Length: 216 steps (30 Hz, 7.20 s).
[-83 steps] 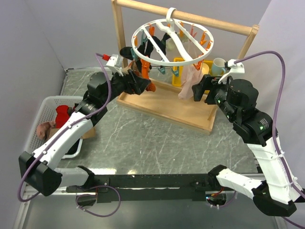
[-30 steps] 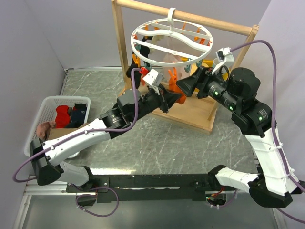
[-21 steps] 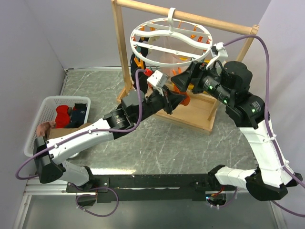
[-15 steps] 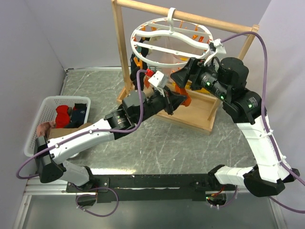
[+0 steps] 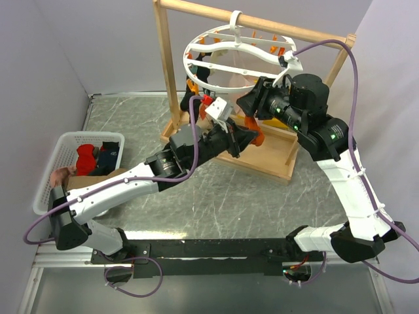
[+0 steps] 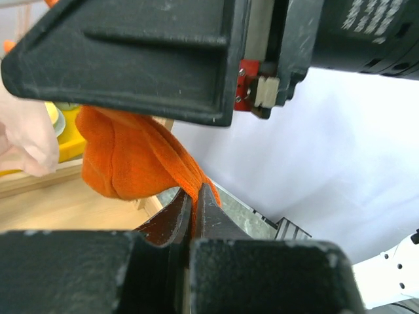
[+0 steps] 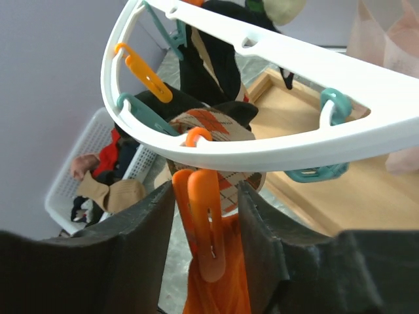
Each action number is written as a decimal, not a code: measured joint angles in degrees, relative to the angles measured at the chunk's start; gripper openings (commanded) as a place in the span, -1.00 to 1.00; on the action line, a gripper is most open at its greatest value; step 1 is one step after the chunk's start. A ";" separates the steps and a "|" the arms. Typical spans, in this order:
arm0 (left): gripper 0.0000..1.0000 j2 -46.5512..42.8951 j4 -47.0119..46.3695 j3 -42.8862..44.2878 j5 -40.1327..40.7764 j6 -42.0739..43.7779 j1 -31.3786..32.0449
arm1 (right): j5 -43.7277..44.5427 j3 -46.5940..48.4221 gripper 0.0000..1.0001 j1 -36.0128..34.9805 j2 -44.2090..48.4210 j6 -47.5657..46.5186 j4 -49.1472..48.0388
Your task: Remove the socks clipped to the hanger
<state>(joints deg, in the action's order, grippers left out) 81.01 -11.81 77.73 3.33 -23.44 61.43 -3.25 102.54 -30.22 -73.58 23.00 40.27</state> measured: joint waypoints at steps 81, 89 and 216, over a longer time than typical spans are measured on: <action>-0.98 -44.70 63.84 -19.54 63.36 -19.34 1.11 | 3.89 -4.68 0.03 1.03 4.90 -2.95 -1.01; -0.98 -28.37 54.42 -19.87 49.48 -8.98 -16.44 | 3.87 -5.49 0.03 1.27 5.55 -2.93 -0.61; -0.98 -3.41 5.57 -3.32 8.39 -7.37 1.31 | -3.23 -15.30 0.58 1.95 14.03 0.87 -7.93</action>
<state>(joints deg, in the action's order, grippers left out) 77.60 -6.24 74.41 11.73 -30.81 62.74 -6.48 87.24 -28.27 -59.55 23.88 32.34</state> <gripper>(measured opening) 0.035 0.805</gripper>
